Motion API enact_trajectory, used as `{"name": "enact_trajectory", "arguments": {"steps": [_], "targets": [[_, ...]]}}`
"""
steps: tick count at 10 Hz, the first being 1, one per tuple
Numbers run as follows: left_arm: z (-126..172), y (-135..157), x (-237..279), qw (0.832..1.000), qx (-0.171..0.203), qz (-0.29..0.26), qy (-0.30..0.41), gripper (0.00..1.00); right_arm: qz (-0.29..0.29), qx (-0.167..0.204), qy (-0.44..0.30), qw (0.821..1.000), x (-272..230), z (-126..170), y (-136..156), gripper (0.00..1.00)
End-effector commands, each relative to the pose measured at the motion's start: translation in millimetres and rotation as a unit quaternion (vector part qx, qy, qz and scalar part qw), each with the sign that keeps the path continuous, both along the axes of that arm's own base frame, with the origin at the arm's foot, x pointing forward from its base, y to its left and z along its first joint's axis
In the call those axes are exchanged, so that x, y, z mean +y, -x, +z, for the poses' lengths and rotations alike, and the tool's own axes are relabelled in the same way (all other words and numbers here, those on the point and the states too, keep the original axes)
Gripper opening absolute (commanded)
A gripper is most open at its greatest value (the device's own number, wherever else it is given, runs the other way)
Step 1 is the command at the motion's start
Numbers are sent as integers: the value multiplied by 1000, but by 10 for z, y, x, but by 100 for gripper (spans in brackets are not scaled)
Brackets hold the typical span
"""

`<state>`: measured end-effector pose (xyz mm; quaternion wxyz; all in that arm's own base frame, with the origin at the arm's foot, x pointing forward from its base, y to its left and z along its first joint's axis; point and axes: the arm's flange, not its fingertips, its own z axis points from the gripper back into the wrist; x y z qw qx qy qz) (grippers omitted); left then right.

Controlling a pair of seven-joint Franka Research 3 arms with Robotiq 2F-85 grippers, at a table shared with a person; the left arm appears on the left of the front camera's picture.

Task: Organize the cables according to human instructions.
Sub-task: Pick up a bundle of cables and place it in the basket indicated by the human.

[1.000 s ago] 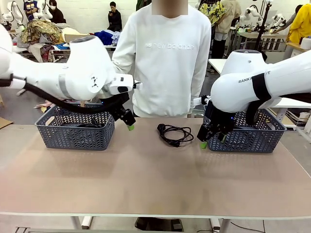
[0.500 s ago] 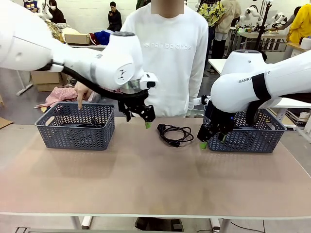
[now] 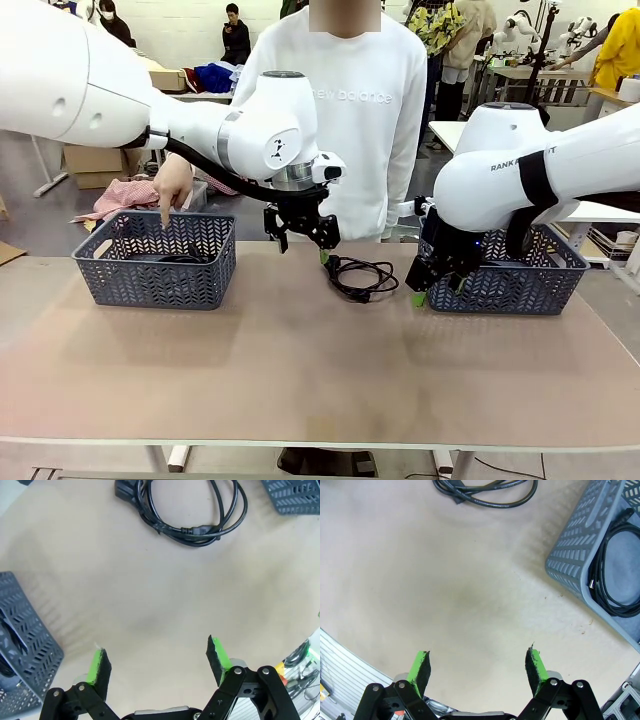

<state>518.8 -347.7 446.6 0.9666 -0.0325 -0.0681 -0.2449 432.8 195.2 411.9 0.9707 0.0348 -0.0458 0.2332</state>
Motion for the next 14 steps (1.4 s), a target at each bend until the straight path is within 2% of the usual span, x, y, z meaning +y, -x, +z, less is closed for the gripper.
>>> {"name": "enact_trajectory", "arguments": {"steps": [1, 7, 11, 14], "targets": [[1, 12, 2, 1000, -1, 0, 1, 100, 0, -2, -1, 1000, 2, 21, -1, 100], [0, 12, -19, 1000, 0, -2, 0, 100, 0, -2, -1, 1000, 2, 21, -1, 100], [-70, -49, -221, 989, -4, 141, -33, 100, 0, -2, -1, 1000, 2, 21, -1, 100], [-174, -177, -366, 970, 22, 239, -32, 100, 0, -2, -1, 1000, 2, 21, -1, 100]]}}
